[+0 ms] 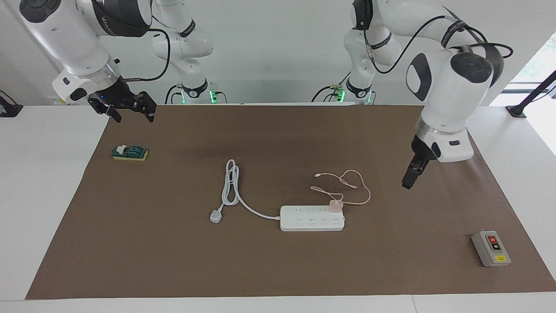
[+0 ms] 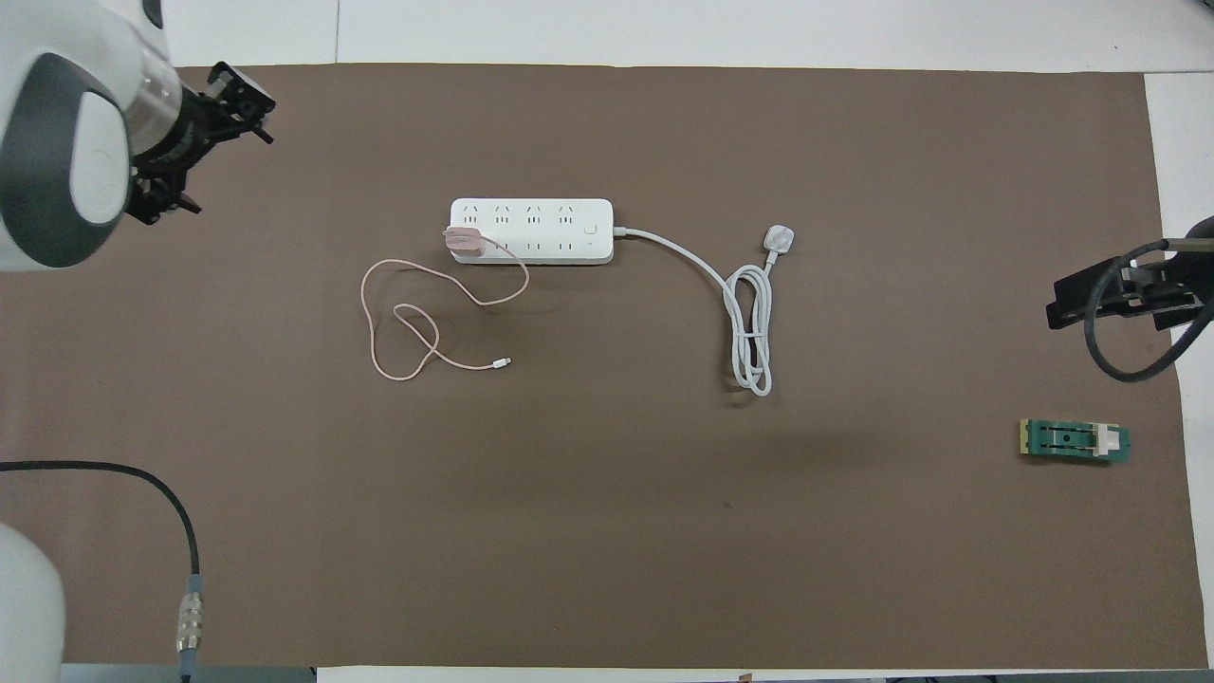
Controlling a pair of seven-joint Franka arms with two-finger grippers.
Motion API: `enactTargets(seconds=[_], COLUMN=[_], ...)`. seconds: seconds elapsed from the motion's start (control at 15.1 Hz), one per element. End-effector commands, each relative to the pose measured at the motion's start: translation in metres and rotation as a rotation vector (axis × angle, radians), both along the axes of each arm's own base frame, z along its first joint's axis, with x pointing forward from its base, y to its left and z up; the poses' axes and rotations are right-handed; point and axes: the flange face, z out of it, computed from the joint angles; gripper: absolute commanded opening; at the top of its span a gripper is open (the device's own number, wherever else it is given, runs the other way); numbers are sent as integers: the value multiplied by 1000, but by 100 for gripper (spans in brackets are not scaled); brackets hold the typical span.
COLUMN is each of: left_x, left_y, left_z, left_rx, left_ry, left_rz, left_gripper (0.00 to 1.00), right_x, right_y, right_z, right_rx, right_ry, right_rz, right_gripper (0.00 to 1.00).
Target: Plug charger into power strip
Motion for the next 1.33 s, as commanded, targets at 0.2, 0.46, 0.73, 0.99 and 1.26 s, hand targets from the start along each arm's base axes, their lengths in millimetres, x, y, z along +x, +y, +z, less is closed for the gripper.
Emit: enactTargets(seconds=[0.2, 0.46, 0.73, 0.99, 1.26], left_x=[-31, -53, -70, -71, -85], left_y=[115, 165, 197, 180, 157], left_z=[50, 79, 107, 107, 95], left_rx=[-28, -48, -86, -49, -47], left_ry=[52, 36, -46, -12, 55], left_rz=[-230, -218, -211, -292, -357], left_gripper=[100, 100, 100, 100, 100], right_x=[-3, -3, -3, -3, -3], right_y=[-1, -1, -1, -1, -1], right_z=[1, 1, 1, 1, 1], right_rx=[6, 7, 6, 7, 6], right_ry=[8, 9, 8, 9, 8], right_rz=[2, 2, 3, 3, 3], right_gripper=[100, 100, 100, 100, 100])
